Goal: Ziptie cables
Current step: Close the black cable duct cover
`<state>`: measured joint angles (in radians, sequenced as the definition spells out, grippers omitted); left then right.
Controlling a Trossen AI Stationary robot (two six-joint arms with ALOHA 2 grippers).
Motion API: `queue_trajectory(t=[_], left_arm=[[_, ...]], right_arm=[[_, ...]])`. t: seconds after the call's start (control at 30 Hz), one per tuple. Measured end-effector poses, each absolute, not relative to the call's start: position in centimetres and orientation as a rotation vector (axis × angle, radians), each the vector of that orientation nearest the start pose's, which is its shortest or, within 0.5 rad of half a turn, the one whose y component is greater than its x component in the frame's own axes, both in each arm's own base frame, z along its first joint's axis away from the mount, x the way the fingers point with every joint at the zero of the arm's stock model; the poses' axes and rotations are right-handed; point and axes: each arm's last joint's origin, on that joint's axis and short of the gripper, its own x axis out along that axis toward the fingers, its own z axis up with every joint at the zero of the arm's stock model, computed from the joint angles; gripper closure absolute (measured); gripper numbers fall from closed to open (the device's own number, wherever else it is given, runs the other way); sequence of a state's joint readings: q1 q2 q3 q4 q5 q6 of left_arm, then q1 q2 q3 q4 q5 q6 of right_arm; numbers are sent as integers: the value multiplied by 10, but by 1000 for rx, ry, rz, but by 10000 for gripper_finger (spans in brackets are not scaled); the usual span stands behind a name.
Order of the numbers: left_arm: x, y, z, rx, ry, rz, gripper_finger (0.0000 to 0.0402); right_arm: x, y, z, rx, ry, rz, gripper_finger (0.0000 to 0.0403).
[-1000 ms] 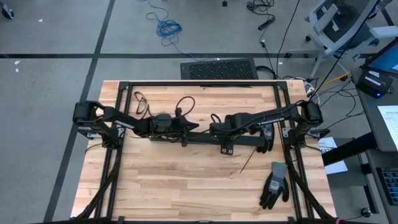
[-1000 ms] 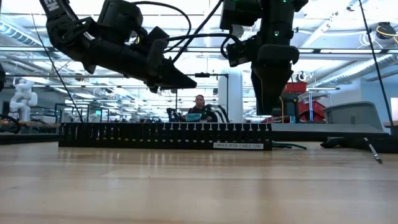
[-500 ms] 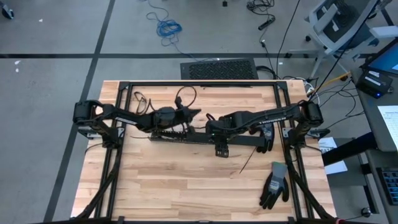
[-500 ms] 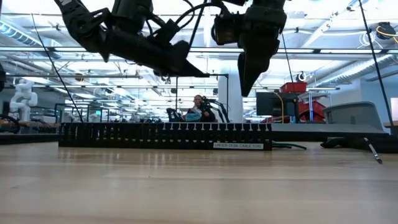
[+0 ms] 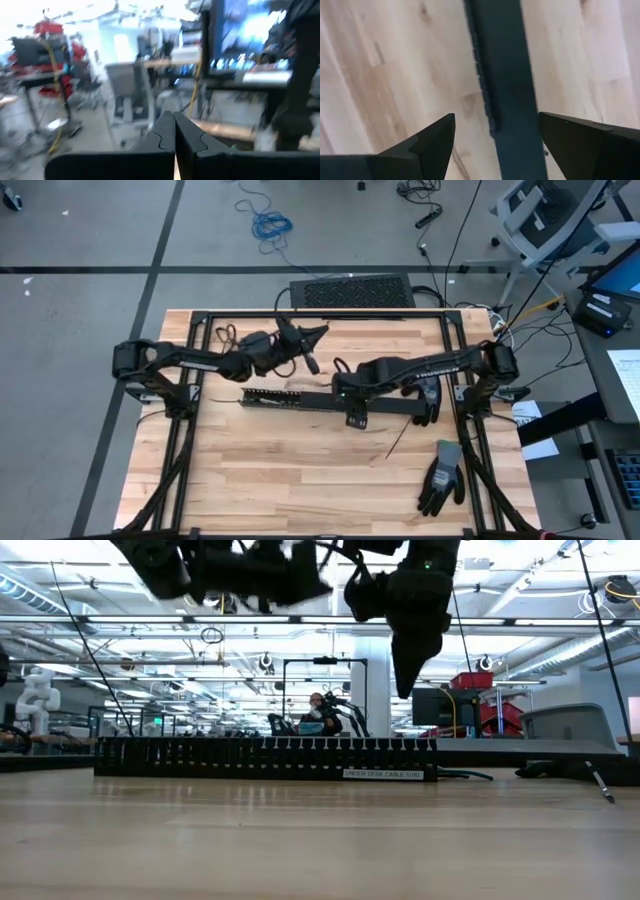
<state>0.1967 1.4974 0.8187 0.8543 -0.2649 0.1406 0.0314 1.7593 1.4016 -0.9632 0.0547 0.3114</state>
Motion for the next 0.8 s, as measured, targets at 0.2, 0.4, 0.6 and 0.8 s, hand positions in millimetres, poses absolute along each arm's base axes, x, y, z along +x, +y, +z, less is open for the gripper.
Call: queue_trajectory(t=[0.2, 0.4, 0.6, 0.8], left_arm=[[295, 75, 307, 223, -186, 500, 401], [263, 96, 299, 236, 173, 581, 402], [244, 95, 283, 142, 256, 485, 401], [237, 93, 257, 129, 328, 484, 402]], right_arm=[[338, 1, 239, 259, 1347, -285, 129], [310, 7, 245, 105, 1460, -350, 129], [285, 14, 235, 208, 1337, -343, 129], [281, 14, 210, 210, 1287, -320, 128]])
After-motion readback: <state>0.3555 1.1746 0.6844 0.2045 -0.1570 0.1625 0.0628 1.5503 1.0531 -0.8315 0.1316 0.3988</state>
